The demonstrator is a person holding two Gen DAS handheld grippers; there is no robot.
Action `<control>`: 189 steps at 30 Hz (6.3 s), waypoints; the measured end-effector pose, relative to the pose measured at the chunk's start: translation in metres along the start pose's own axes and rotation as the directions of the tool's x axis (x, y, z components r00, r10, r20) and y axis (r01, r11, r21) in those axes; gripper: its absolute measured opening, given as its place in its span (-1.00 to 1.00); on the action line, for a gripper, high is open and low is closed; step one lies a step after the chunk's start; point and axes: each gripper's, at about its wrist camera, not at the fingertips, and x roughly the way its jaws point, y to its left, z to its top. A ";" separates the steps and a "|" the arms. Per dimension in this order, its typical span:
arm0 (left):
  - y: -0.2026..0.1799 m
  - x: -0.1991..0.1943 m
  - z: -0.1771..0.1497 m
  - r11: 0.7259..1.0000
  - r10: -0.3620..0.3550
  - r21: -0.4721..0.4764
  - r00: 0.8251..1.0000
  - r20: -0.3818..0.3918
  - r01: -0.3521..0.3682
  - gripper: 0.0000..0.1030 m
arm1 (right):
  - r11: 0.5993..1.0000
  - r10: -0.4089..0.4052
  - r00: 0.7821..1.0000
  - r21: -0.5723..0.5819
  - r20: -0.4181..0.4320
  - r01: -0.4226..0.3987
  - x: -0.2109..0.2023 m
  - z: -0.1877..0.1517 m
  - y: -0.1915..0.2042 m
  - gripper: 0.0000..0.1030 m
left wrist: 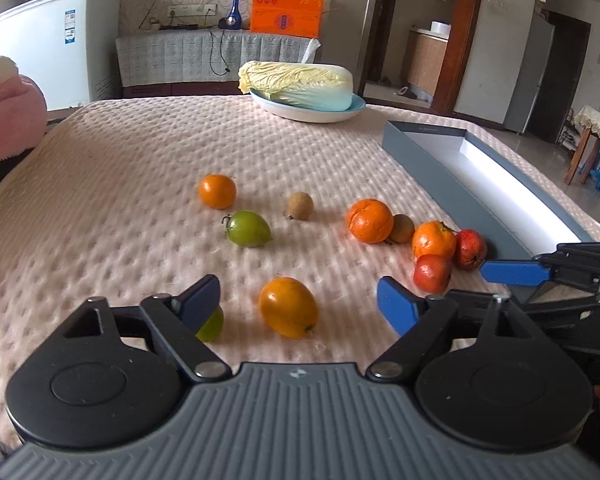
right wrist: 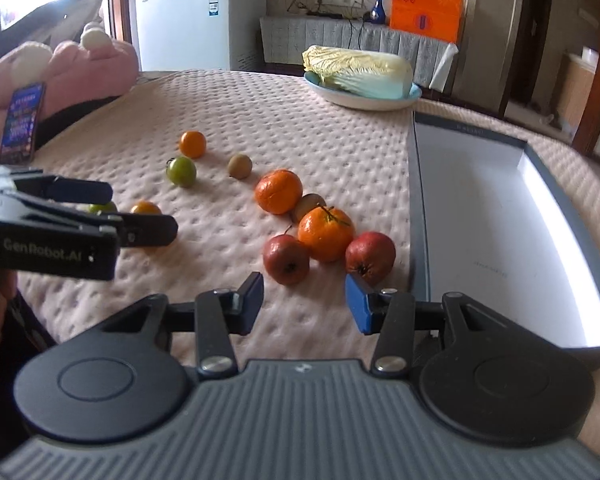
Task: Organize fruits
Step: 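Grasp the oval orange fruit with the left tool while the right tool grasps a red apple, then carry the orange fruit with the left tool while the right tool carries the apple toward the box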
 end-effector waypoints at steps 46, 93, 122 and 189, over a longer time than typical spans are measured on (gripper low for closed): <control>-0.003 0.014 -0.003 1.000 -0.017 -0.005 0.996 -0.086 0.017 -0.31 | 0.999 0.030 1.000 0.025 -0.004 -0.030 0.019 0.004 0.009 -0.38; -0.069 0.018 0.040 0.995 -0.034 0.097 0.999 -0.005 0.035 -0.32 | 0.995 0.065 0.988 0.062 0.143 -0.075 -0.046 0.010 -0.033 -0.38; -0.073 0.028 0.049 0.997 -0.054 0.063 0.999 -0.005 0.054 -0.32 | 0.995 0.062 0.987 0.062 0.149 -0.072 -0.046 0.009 -0.038 -0.38; -0.132 0.060 0.068 0.983 -0.144 0.120 0.990 0.008 0.142 -0.32 | 0.980 -0.067 0.984 0.197 0.164 0.034 -0.076 -0.003 -0.089 -0.38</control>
